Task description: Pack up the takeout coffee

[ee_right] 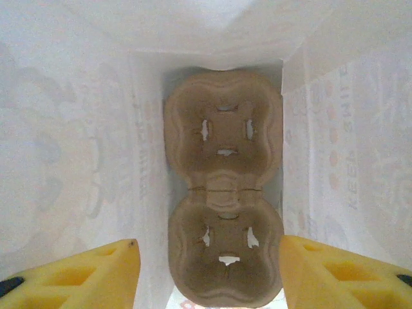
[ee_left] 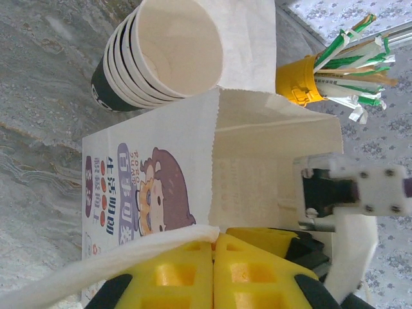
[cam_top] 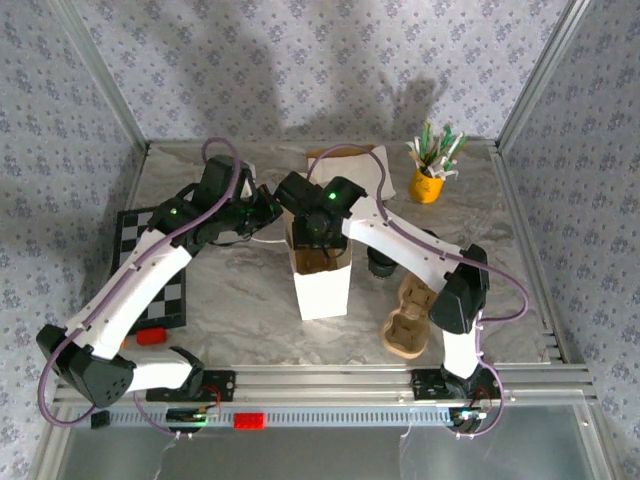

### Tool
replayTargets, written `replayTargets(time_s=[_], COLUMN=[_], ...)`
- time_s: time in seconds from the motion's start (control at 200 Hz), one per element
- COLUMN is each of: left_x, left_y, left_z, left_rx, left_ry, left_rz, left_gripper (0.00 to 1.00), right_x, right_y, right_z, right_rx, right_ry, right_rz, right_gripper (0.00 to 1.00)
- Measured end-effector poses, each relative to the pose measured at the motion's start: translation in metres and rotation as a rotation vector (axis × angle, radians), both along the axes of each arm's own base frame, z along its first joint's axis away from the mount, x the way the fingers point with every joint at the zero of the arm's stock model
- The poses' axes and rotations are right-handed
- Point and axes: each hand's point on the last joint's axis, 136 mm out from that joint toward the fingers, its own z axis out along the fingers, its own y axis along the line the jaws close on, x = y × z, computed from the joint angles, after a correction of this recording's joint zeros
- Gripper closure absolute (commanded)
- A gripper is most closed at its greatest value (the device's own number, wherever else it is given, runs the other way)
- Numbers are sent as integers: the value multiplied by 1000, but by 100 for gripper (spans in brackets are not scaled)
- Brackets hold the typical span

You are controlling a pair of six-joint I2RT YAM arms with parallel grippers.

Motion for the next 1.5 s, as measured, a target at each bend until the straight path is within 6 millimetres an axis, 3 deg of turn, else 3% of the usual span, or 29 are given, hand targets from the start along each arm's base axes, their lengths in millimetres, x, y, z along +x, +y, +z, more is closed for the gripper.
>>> replayTargets(time_s=[0.24,0.57,0.795,0.945,1.049,1.184,1.359,1.499], left_x=[0,0,-1,-6,-10,-15,-18,-11], left_y=[0,1,1,0,-4,-8,-11,-15], left_z=[0,0,8,6,5,4,1,-9], left_rx=[1,14,39,67,81,105,137,182], left_ry=[-1,-8,-46,-51,-61,-70,-71,-42], left_rz=[0,-8,-39,-71,-99,-129,-158,-175], left_gripper=[95,87,78,73,70,65,54,50], right_x=[-2,-11,-25,-34,-37,-37,-37,-39], right_y=[4,-4,-40,-80,-113,-156,-205,-227], right_z=[29,101,145,162,161,144,99,64], right_rx=[28,123,138,135,111,53,-26,-31], right_ry=[-40,-167,-262,-307,-307,-274,-168,-83], right_rz=[17,77,104,69,20,-59,-165,-226], right_gripper=[34,29,23,21,19,15,14,13])
